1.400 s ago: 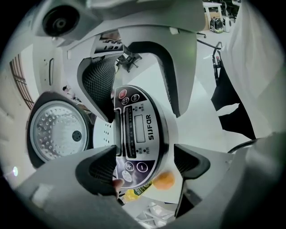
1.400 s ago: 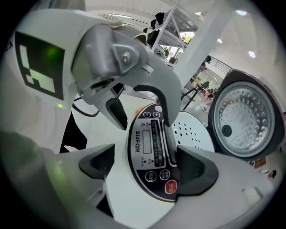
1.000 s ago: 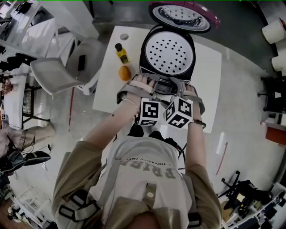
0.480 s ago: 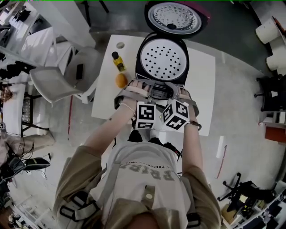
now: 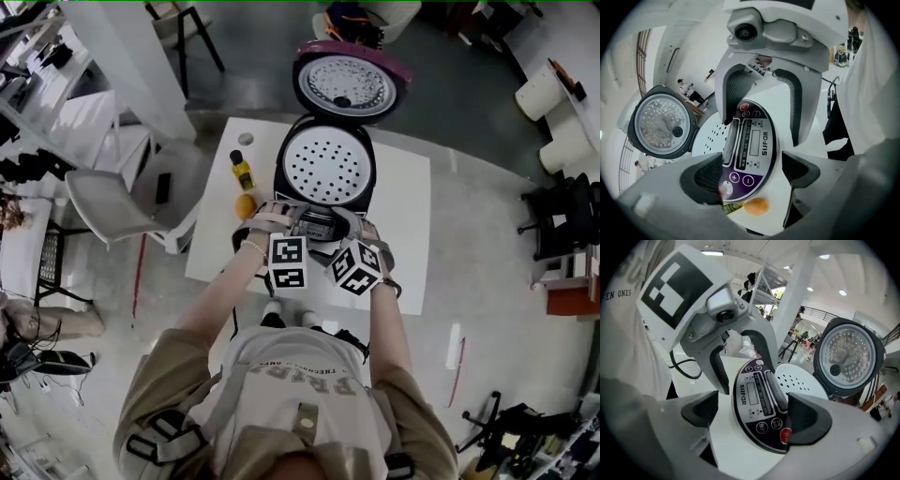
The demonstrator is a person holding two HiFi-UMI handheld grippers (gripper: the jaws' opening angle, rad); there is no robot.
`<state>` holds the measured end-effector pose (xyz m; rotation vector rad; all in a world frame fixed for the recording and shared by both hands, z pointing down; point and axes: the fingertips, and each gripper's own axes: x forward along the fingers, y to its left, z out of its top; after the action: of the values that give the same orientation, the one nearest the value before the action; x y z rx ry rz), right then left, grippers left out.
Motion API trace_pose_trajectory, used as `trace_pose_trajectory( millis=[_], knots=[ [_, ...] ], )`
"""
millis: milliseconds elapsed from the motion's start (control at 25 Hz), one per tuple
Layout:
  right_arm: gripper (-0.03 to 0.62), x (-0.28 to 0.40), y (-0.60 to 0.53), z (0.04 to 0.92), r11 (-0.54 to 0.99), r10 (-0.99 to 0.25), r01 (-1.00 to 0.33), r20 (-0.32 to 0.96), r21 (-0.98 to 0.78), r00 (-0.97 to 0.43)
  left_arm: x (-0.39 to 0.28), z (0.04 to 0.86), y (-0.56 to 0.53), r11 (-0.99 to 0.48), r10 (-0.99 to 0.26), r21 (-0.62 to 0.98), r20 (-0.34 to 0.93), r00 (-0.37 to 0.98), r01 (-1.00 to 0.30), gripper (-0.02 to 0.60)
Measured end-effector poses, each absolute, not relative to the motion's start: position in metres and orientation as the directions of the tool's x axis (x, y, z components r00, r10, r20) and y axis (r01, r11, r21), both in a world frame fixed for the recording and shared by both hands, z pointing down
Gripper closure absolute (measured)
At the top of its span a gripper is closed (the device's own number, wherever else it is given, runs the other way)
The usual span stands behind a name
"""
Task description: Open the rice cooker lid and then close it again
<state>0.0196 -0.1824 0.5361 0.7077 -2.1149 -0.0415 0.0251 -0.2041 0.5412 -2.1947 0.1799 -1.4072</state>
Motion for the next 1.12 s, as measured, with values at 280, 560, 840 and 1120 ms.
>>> trace_pose_trajectory(
  millis=[280,560,840,1120],
  knots=[
    [0.151,0.035,-0.183,0.490,0.730,-0.635,-0.655,0.550,0.196,-0.543,0.029,0.516,-0.202,-0.896,-0.374,-0.445,0.738,0.562,-0.012,0.176],
    [0.151,0.078,-0.185,0.444,0.602,-0.756,-0.798,0.317,-0.006,-0.573,0.024,0.485,-0.212,-0.904,-0.414,-0.367,0.633,0.654,-0.218,0.176],
    [0.151,0.117,-0.180,0.422,0.545,-0.805,-0.831,0.208,-0.113,-0.556,0.017,0.457,-0.224,-0.880,-0.475,-0.301,0.548,0.689,-0.367,0.176],
    [0.151,0.143,-0.181,0.399,0.561,-0.804,-0.812,0.129,-0.165,-0.581,0.016,0.425,-0.239,-0.839,-0.544,-0.282,0.477,0.691,-0.465,0.178]
  ],
)
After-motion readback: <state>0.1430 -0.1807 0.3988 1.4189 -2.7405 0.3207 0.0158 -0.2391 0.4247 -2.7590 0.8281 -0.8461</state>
